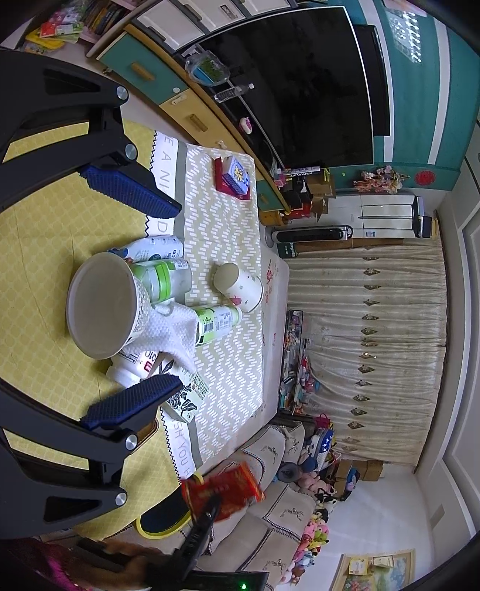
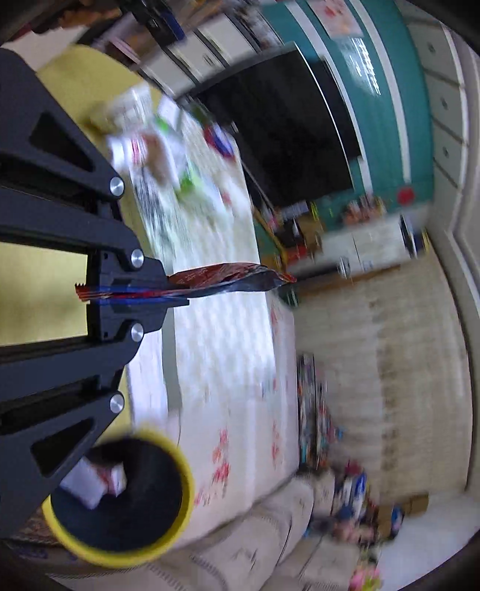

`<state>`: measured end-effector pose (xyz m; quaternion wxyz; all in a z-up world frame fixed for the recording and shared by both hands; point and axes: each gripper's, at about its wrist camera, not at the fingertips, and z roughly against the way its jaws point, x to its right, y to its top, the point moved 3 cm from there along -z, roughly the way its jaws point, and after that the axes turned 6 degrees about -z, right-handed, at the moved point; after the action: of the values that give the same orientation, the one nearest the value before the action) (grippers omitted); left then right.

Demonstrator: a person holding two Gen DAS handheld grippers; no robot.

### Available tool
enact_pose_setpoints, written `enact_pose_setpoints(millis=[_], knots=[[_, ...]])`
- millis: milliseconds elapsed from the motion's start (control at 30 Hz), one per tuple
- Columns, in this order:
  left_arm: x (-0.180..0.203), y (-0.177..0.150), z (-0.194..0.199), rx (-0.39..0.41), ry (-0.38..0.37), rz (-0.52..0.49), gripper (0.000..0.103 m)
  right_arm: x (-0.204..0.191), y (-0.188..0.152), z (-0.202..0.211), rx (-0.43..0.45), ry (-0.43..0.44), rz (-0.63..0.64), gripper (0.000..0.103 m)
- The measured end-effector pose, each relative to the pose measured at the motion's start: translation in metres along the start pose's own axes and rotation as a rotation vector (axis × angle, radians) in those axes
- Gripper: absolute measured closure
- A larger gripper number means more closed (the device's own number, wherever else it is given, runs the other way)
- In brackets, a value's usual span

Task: Collect trash
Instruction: 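Carry the snack bag over the bin and open the right tool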

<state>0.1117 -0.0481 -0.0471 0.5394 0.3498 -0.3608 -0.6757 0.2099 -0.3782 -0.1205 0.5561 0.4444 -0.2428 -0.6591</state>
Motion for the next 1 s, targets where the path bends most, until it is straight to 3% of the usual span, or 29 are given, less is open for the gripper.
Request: enact_pose_setpoints(millis=[233, 367, 500, 567, 600, 633, 1000], knots=[[0.007, 0.000, -0.006, -0.011, -0.009, -0.011, 0.018, 0.115, -0.001, -0.009, -0.032, -0.298, -0.115, 0.101], [0.013, 0.001, -0.010, -0.021, -0.015, -0.023, 0.018, 0.159, -0.014, -0.026, -0.087, -0.389, -0.156, 0.100], [0.018, 0.002, -0.013, -0.026, -0.020, -0.031, 0.018, 0.180, -0.023, -0.038, -0.113, -0.440, -0.170, 0.094], [0.019, 0.003, -0.015, -0.029, -0.023, -0.036, 0.017, 0.187, -0.026, -0.041, -0.113, -0.456, -0.178, 0.072], [0.020, 0.003, -0.016, -0.030, -0.024, -0.038, 0.017, 0.190, -0.028, -0.040, -0.110, -0.462, -0.179, 0.052], [0.021, 0.003, -0.016, -0.031, -0.025, -0.039, 0.017, 0.191, -0.027, -0.039, -0.102, -0.467, -0.178, 0.044], [0.016, -0.009, -0.027, -0.057, -0.019, -0.055, 0.016, 0.170, -0.023, -0.022, -0.055, -0.447, -0.163, 0.044]])
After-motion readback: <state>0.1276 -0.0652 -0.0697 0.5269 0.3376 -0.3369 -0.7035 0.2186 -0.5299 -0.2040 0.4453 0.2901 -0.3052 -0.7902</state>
